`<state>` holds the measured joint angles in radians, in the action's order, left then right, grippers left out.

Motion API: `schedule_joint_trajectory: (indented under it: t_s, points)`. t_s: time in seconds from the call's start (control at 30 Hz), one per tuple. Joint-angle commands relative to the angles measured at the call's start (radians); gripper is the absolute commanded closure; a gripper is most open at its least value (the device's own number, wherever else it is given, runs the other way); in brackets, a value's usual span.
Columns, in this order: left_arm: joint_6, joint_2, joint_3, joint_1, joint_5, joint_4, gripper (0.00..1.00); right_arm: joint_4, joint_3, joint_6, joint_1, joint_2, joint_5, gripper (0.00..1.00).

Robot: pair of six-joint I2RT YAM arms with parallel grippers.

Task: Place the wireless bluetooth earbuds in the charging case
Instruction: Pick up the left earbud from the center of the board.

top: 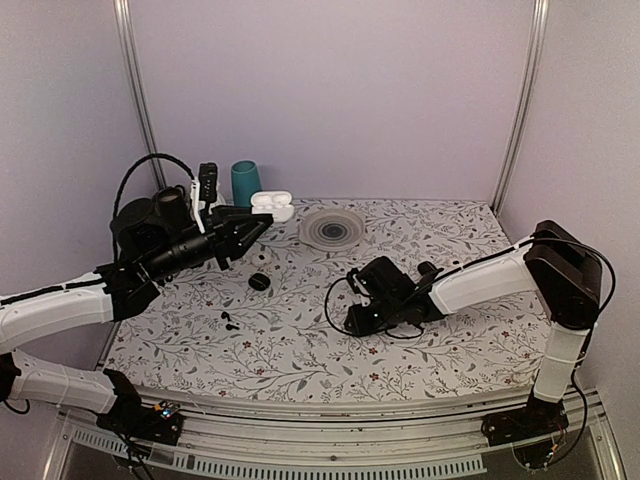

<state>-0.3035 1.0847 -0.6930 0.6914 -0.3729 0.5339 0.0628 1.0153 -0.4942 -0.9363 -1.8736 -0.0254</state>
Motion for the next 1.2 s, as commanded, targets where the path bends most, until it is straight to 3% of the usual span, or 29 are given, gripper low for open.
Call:
schedule_joint_trajectory:
  t_s: [0.0, 1.17]
  points:
    - [0.005, 0.005, -0.001, -0.013, -0.008, 0.021, 1.00, 0.011, 0.035, 0.018, -0.016, -0.029, -0.006, 0.71]
    - [0.000, 0.026, -0.013, -0.013, -0.022, 0.027, 1.00, 0.056, -0.011, 0.007, -0.068, 0.015, -0.035, 0.72]
